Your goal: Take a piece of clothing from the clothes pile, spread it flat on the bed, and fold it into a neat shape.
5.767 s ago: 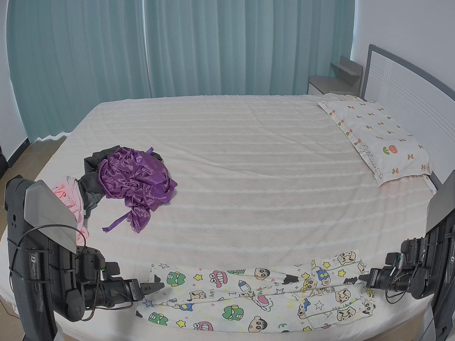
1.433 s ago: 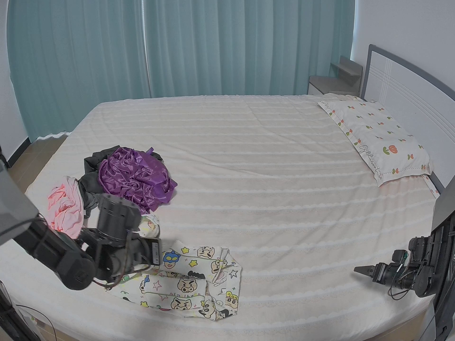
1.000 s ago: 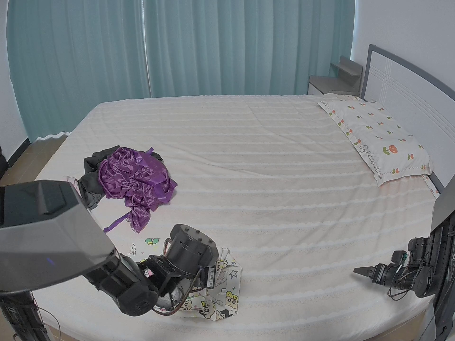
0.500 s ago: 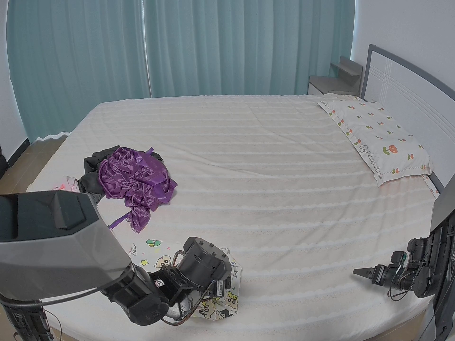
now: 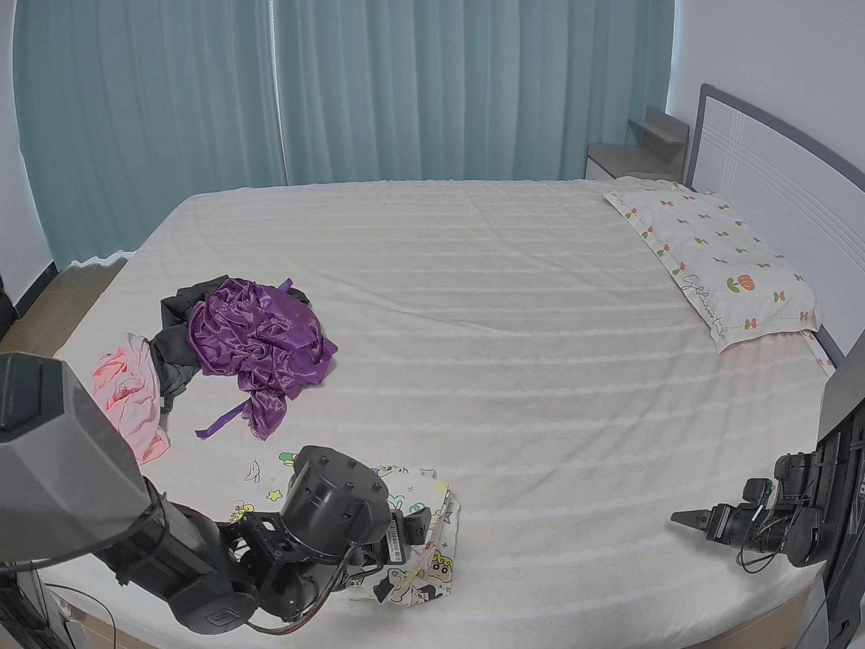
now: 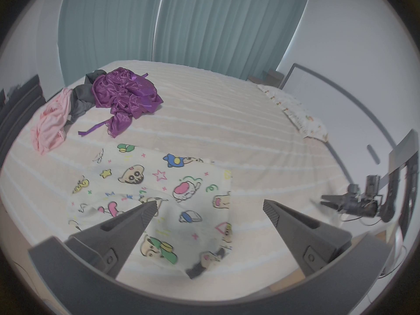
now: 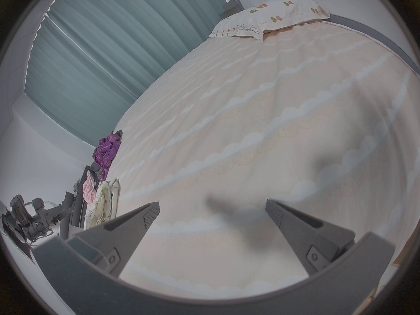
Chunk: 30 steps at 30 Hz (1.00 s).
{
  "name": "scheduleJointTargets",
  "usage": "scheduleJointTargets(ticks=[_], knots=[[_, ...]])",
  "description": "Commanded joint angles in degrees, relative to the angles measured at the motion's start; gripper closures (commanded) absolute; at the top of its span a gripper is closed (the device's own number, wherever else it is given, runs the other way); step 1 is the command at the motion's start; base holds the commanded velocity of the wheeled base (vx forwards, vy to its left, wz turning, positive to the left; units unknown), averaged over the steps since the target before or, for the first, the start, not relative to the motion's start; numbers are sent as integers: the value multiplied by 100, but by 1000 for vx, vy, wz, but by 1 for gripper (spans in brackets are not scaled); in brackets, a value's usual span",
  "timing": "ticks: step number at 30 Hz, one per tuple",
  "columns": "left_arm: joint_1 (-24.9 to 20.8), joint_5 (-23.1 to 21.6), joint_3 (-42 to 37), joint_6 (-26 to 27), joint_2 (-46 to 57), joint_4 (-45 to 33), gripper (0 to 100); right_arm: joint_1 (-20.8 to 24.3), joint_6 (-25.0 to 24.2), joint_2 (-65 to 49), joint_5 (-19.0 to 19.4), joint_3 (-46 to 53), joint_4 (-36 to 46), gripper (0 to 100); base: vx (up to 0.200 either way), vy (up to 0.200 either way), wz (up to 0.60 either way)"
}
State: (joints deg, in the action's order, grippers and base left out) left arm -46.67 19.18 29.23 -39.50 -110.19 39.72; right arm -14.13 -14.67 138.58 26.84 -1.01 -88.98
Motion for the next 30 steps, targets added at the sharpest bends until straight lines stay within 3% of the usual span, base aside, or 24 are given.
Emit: scheduleJointTargets(ticks=[1,7,12,24,30], knots=[[8,-353,-656,-67,156,555,0,7,-1,2,-4,101,-102,0,0,0,0],[123,-564,-1060,-5,103,1293,0,130,-1,2,-4,101,-102,0,0,0,0],[632,-1047,-1104,-14,121,1574,0,138,-1,2,-4,101,-102,0,0,0,0],[1502,-1671,-1165,56,59,1653,0,156,-19,-77,23,101,-102,0,0,200,0],[1863,-2155,-1157,47,-29,1653,0,490,-265,-648,5,101,-102,0,0,200,0]])
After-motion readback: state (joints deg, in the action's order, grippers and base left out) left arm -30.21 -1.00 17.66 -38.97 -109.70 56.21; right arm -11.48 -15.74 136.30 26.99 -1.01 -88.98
